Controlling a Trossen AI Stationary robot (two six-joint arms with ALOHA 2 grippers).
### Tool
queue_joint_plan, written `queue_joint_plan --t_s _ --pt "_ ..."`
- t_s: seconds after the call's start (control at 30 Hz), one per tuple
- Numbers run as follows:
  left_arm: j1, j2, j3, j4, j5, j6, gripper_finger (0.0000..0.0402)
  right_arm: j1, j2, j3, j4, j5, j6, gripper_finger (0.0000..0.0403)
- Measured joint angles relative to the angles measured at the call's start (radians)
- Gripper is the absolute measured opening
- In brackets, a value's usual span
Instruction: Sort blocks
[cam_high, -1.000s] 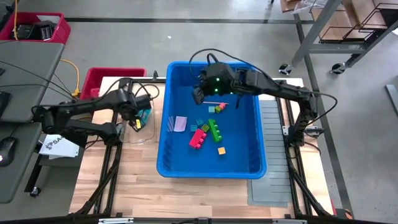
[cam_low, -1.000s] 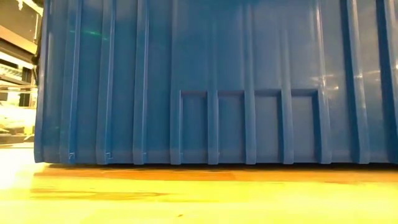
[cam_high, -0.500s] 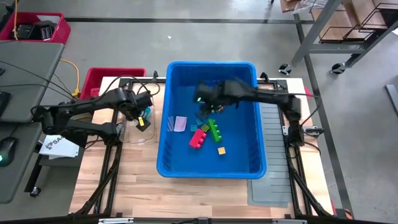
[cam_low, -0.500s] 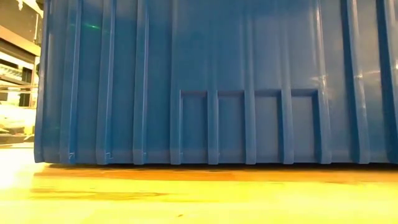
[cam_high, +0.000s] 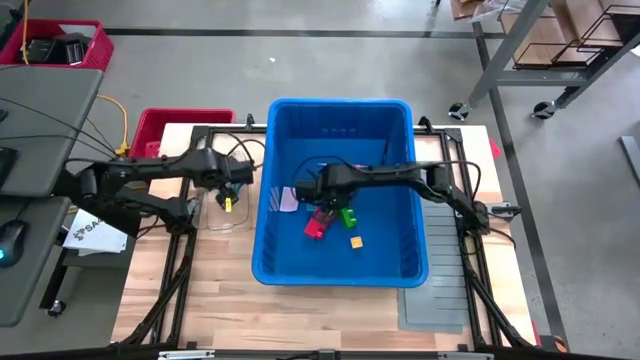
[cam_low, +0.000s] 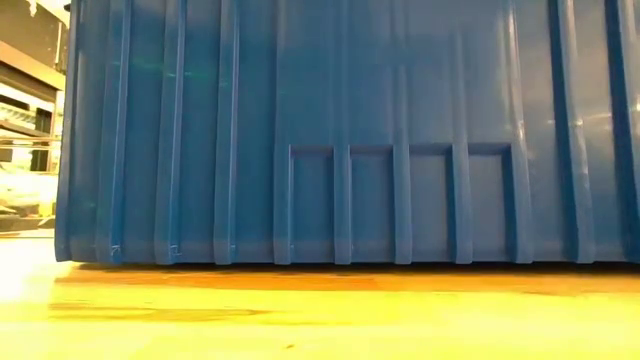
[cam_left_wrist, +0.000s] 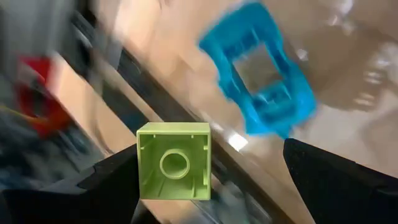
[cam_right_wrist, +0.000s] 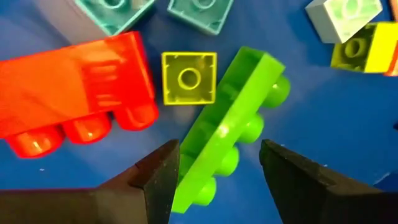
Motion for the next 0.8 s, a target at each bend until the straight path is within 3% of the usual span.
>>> queue_joint_plan --t_s 0.1,0.17,0.2,0.23,0.3,0.33,0.37,0.43,0.47,0.57,0.67,0.8 --pt "-0.057 0.015 0.007 -0.006 -0.116 0.098 0.0365 0.01 -0.003 0.0 0.0 -0.001 0.011 0.0216" --pt "-0.092 0.003 0.017 -0.04 -0.216 -0.009 0.0365 0.011 -0.009 0.0 -0.007 -0.003 0.016 0.0216" --pt "-0.105 -0.015 0.018 -0.017 -0.209 -0.08 0.0365 0.013 -0.012 0.0 -0.012 -0.003 0.029 0.0216" --pt "-0.106 -0.034 0.015 0.048 -0.098 -0.1 0.0365 0.015 -0.012 0.0 -0.012 -0.007 0.034 0.0216" --pt "-0.085 -0.062 -0.008 0.176 0.252 0.001 0.0365 0.014 -0.012 0.0 -0.01 -0.022 0.031 0.0216" --pt "-0.085 -0.064 -0.012 0.18 0.317 0.014 0.0365 0.015 -0.012 0.0 -0.011 -0.023 0.031 0.0216" --pt "-0.087 -0.065 -0.012 0.144 0.283 -0.021 0.0365 0.015 -0.012 0.0 -0.011 -0.027 0.032 0.0216" --pt "-0.093 -0.066 -0.017 0.031 0.093 -0.162 0.0365 0.016 -0.012 0.0 -0.011 -0.03 0.037 0.0216" --pt "-0.095 -0.07 -0.023 0.026 0.067 -0.18 0.0365 0.017 -0.012 0.0 -0.01 -0.037 0.037 0.0216" --pt "-0.105 -0.086 -0.035 0.051 0.168 0.014 0.0365 0.017 -0.012 0.0 0.005 -0.059 0.028 0.0216" --pt "-0.094 -0.111 -0.037 0.016 0.086 -0.109 0.0365 0.015 -0.014 0.0 -0.005 -0.067 0.03 0.0216" --pt "-0.095 -0.15 -0.029 0.047 0.196 -0.098 0.0365 0.012 -0.014 0.0 0.001 -0.066 0.052 0.0216"
